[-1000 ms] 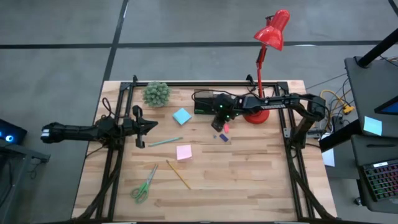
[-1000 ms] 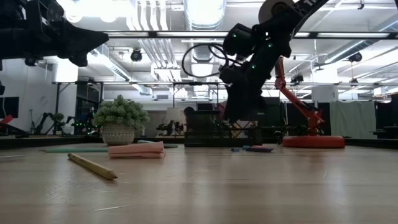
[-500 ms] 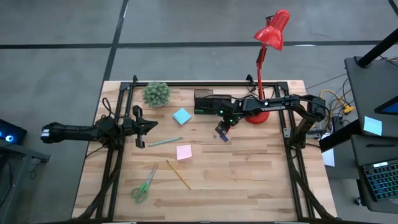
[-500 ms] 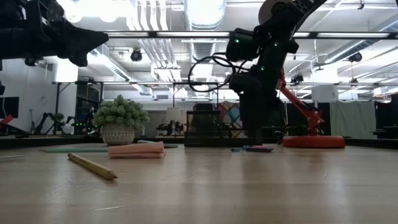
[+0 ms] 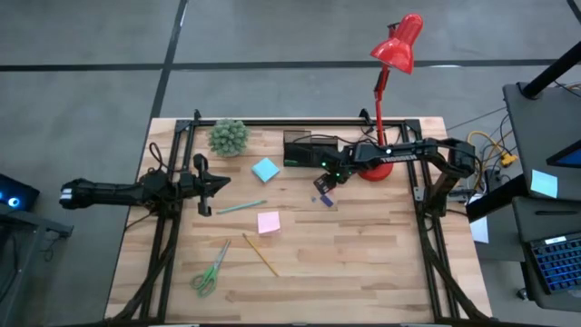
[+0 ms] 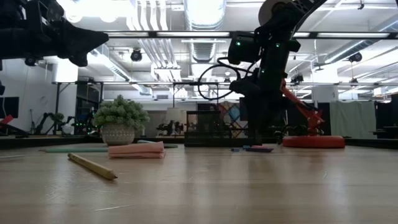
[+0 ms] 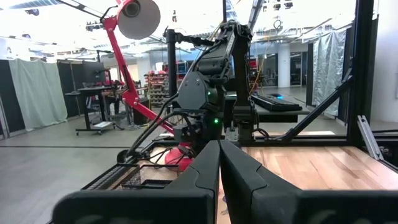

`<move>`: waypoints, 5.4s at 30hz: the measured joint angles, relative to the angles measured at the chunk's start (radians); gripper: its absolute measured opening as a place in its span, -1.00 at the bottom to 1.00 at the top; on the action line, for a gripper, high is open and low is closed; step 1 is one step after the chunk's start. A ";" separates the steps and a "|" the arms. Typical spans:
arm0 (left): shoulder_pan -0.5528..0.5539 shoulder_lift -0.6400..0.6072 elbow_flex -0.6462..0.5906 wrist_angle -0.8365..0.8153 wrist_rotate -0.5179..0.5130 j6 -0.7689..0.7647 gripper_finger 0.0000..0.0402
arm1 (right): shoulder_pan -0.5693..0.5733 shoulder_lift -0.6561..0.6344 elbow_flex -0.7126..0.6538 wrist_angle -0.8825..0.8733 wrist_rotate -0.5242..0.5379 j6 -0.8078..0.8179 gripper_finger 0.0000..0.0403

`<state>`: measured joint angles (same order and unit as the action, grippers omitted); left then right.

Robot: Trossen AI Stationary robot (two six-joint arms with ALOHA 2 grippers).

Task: Pick and place office supplies into organizer
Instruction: Put the pink eraser into the desk organizer

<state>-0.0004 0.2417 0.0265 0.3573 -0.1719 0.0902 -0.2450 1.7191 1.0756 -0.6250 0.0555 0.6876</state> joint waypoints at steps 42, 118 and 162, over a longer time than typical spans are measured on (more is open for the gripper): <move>0.000 -0.002 0.004 0.001 0.000 0.002 -1.00 | 0.186 0.000 -0.087 0.097 0.334 0.395 -0.23; 0.000 -0.005 0.007 0.001 0.000 0.003 -1.00 | 0.227 0.081 -0.147 0.190 0.390 0.329 -0.70; 0.000 -0.005 0.007 0.001 0.000 0.003 -1.00 | 0.228 0.069 -0.129 0.189 0.381 0.271 -0.71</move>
<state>-0.0006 0.2371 0.0334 0.3580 -0.1719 0.0929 -0.0170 1.7882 0.9465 -0.4364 0.4368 0.9589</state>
